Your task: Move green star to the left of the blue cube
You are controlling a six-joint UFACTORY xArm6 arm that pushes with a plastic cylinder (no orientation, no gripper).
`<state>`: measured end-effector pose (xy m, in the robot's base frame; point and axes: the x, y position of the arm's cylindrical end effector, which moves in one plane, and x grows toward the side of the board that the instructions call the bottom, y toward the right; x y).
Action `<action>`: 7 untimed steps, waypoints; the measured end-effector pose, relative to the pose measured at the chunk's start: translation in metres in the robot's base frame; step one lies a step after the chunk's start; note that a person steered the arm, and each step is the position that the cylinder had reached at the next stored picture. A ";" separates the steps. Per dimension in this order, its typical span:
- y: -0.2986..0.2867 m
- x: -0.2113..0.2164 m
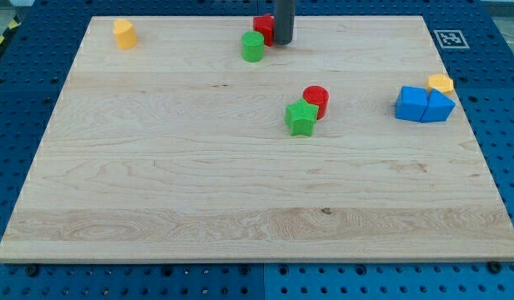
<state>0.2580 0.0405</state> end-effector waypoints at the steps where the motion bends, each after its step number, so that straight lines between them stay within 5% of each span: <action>1: 0.000 0.021; 3: 0.007 0.046; 5: 0.011 0.128; 7: -0.025 0.145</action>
<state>0.4033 0.0156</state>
